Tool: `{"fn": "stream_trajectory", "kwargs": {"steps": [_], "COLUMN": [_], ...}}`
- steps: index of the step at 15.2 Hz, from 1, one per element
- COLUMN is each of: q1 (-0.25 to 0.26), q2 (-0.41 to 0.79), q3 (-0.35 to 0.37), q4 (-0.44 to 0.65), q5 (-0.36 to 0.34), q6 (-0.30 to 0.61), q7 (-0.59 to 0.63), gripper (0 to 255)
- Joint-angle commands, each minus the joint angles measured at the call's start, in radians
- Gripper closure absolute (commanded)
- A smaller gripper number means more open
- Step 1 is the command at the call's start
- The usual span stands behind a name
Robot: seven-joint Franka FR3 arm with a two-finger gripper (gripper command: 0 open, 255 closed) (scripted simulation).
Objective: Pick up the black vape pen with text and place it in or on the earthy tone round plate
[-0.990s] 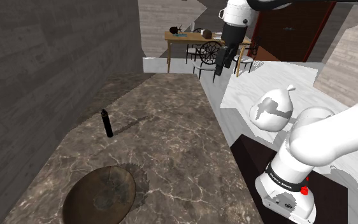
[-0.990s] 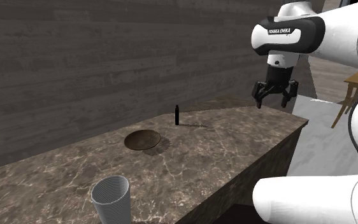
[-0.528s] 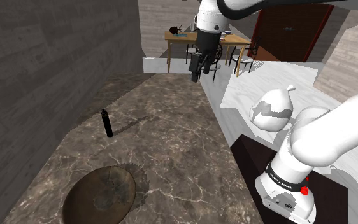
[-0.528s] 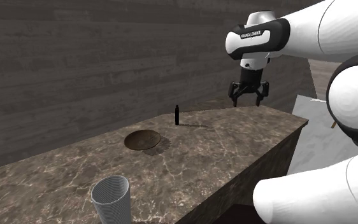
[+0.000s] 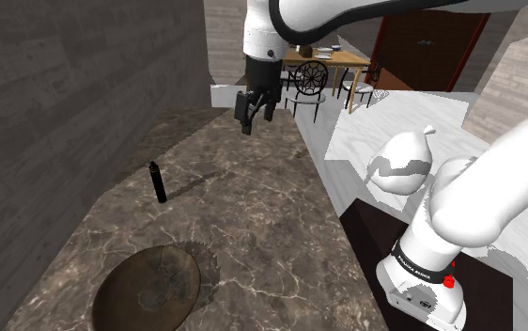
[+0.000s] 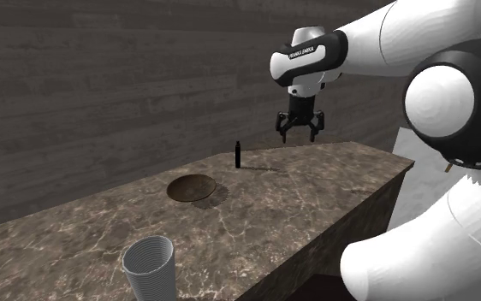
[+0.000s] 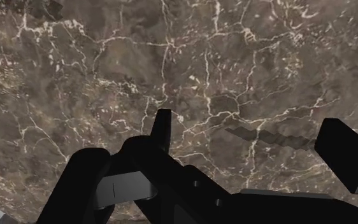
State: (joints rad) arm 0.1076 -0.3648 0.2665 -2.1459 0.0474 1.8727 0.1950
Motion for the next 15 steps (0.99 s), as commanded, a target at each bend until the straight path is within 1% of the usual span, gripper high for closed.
{"fn": "stream_trajectory", "kwargs": {"steps": [1,5,9,12,15], "q1": [0.004,0.019,0.044,0.075,0.120], "q2": [0.070,0.204,0.350,0.467,0.590], "q3": [0.031,0.089,0.138,0.165,0.180], "q4": [0.055,0.167,0.300,0.416,0.550], "q5": [-0.010,-0.044,-0.101,-0.154,-0.211], "q6": [0.014,0.032,0.032,0.019,-0.007], "q7": [0.040,0.125,0.214,0.279,0.338], "gripper": [0,0,0,0,0]}}
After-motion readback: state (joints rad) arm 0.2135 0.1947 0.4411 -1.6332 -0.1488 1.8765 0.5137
